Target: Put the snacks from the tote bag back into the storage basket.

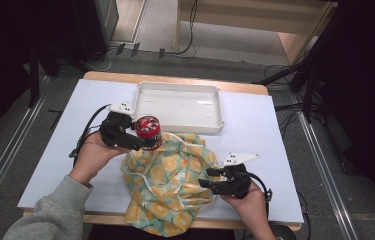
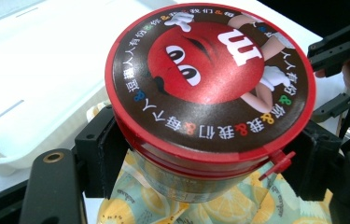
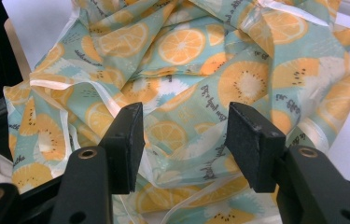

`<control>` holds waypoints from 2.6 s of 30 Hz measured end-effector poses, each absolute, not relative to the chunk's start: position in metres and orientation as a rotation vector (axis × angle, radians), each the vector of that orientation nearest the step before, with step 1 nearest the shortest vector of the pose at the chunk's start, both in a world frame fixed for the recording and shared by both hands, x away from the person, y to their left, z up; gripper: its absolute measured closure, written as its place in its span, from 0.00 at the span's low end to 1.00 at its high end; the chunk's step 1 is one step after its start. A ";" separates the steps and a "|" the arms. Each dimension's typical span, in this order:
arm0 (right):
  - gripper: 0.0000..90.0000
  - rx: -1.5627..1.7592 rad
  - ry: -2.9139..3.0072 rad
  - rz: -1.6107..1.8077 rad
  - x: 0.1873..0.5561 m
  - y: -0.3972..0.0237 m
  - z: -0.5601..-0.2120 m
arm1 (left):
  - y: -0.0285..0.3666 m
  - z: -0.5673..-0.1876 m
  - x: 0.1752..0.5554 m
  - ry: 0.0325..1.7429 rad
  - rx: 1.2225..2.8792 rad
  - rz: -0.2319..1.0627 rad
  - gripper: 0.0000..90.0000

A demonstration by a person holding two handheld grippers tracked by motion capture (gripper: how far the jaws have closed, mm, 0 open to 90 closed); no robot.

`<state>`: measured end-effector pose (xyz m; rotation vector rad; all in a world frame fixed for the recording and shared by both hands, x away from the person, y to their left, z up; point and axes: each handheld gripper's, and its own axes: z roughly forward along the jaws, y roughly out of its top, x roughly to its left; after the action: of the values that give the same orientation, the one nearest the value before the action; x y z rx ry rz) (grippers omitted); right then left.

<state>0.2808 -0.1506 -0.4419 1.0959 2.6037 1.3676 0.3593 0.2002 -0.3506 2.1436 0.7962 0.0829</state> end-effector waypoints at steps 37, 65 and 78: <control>0.53 1.078 2.608 1.373 0.281 -0.150 -0.442 | 0.194 -0.351 0.429 0.832 2.154 0.156 0.29; 0.53 1.078 2.620 1.377 0.279 -0.149 -0.442 | 0.195 -0.389 0.490 0.965 2.144 0.200 0.29; 0.53 1.069 2.621 1.379 0.280 -0.148 -0.442 | 0.189 -0.412 0.503 1.013 2.162 0.228 0.29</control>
<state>0.2797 -0.1484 -0.4420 1.0687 2.6206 1.3786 0.5031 0.1889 -0.4119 2.1619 1.0132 0.2280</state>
